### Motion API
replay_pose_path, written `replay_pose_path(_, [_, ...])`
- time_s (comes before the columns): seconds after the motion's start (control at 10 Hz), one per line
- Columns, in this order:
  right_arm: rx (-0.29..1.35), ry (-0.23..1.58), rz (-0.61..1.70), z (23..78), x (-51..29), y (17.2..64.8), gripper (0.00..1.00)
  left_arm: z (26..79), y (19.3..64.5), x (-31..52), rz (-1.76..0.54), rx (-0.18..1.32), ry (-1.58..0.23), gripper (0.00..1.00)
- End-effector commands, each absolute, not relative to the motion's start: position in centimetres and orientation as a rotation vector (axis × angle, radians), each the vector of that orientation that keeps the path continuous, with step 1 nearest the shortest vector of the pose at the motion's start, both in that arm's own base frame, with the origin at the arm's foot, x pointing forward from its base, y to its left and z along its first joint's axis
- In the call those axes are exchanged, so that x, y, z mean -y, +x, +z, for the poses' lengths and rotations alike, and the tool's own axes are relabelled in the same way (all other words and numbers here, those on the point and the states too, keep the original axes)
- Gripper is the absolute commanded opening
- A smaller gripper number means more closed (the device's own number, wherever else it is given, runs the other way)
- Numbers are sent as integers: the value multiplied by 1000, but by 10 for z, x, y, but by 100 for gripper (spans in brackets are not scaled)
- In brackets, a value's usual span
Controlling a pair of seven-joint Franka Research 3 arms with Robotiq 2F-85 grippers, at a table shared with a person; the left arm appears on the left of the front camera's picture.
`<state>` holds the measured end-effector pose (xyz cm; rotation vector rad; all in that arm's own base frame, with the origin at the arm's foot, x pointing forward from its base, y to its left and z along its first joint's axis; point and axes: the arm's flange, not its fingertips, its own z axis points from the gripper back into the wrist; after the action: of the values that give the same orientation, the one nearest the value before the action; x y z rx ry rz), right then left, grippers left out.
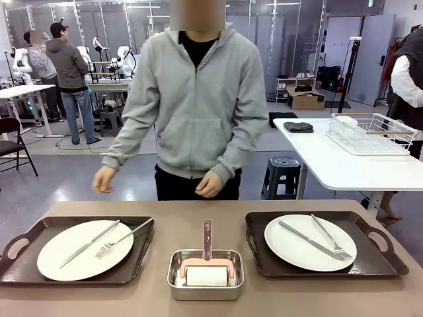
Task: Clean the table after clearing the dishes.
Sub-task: When the left (or right) Handle tray is removed, use the left hand (or right hand) to clean the left (or right) side of the table with the Lint Roller.
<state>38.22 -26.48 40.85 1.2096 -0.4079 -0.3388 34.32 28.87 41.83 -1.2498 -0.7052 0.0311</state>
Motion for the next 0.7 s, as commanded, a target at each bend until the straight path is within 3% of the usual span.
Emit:
replay_pose_path(0.0, [417, 1211, -353, 408, 271, 377, 100, 418, 342, -289, 34, 706, -1252, 100])
replay_pose_path(0.6, [417, 1211, -353, 408, 271, 377, 100, 418, 342, -289, 34, 706, -1252, 100])
